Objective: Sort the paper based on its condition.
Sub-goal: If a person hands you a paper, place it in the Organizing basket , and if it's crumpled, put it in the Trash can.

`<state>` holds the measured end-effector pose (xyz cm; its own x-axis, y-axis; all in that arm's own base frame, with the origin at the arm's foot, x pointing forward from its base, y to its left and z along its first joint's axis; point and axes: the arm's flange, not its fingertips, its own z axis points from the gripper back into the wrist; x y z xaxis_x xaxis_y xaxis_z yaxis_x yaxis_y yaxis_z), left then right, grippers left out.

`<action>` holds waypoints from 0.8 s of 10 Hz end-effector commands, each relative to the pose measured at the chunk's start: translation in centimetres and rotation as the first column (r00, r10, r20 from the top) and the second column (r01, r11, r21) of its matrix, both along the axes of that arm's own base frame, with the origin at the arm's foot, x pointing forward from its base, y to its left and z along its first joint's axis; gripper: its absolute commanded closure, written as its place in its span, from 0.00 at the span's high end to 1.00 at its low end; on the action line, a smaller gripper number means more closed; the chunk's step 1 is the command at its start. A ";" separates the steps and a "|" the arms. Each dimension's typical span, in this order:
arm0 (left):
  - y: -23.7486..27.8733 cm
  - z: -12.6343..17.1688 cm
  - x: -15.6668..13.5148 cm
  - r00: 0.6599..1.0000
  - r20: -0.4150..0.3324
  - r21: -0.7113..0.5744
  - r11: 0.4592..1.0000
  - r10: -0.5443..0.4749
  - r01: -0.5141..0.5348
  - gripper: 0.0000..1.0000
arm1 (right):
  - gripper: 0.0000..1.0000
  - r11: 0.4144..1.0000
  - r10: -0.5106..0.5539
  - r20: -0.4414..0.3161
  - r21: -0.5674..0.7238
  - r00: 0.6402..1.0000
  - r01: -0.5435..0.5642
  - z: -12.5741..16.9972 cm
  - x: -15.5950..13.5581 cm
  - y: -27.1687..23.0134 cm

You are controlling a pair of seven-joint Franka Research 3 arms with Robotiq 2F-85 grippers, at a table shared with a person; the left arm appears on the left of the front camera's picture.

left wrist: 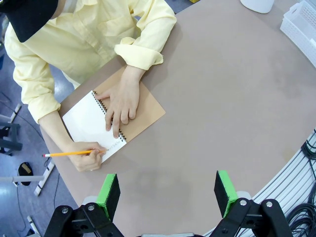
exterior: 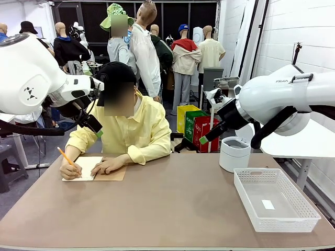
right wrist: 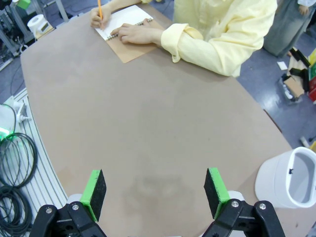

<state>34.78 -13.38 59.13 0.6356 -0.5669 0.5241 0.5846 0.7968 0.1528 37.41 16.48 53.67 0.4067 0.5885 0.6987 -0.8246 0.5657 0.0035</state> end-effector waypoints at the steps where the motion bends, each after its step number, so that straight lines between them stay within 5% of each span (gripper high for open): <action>1: 0.1 0.0 0.0 1.000 -0.001 0.002 1.000 0.007 -0.007 1.00 | 1.00 1.000 0.010 -0.007 0.005 1.000 -0.010 -0.1 0.0 -0.1; 8: 0.1 0.0 0.0 1.000 -0.001 0.002 1.000 0.007 -0.007 1.00 | 1.00 1.000 0.010 -0.007 0.005 1.000 -0.010 -0.1 0.0 -0.1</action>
